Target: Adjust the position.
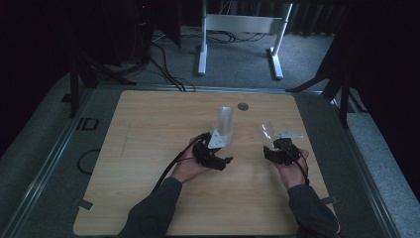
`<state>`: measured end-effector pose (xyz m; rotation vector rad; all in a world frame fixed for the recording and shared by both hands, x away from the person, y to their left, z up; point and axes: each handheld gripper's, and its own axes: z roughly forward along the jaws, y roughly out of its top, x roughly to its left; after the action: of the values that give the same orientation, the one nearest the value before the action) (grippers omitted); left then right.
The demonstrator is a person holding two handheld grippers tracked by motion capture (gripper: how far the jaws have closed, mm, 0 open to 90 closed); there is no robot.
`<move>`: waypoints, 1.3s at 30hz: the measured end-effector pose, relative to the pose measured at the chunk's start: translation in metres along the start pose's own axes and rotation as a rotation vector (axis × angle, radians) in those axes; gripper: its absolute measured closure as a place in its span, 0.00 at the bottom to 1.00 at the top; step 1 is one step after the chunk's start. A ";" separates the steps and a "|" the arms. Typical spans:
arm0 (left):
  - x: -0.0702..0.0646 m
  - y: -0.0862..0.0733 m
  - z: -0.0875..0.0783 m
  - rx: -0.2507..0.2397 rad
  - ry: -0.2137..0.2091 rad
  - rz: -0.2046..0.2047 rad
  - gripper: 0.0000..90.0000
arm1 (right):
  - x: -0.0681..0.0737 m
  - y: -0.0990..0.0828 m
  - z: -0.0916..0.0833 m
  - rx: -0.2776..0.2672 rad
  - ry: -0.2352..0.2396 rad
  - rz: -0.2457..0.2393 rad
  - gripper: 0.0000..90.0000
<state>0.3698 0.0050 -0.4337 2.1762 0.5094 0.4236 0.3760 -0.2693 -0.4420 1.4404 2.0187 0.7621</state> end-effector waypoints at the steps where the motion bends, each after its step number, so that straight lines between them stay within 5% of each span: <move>1: 0.000 0.000 0.000 -0.003 -0.003 0.000 0.29 | 0.001 0.000 0.000 -0.001 0.004 0.005 0.46; 5: 0.000 0.001 0.000 -0.009 -0.002 -0.003 0.29 | 0.006 0.000 0.000 -0.028 -0.032 -0.009 0.46; 21: -0.002 0.005 0.002 -0.028 -0.005 -0.014 0.29 | 0.015 0.000 -0.002 -0.162 -0.029 0.072 0.47; 39: -0.004 0.017 0.006 -0.071 -0.018 -0.048 0.29 | 0.021 -0.004 -0.006 -0.253 -0.040 0.075 0.47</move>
<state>0.3728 -0.0102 -0.4245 2.0939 0.5277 0.3900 0.3629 -0.2509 -0.4430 1.3781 1.7739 0.9748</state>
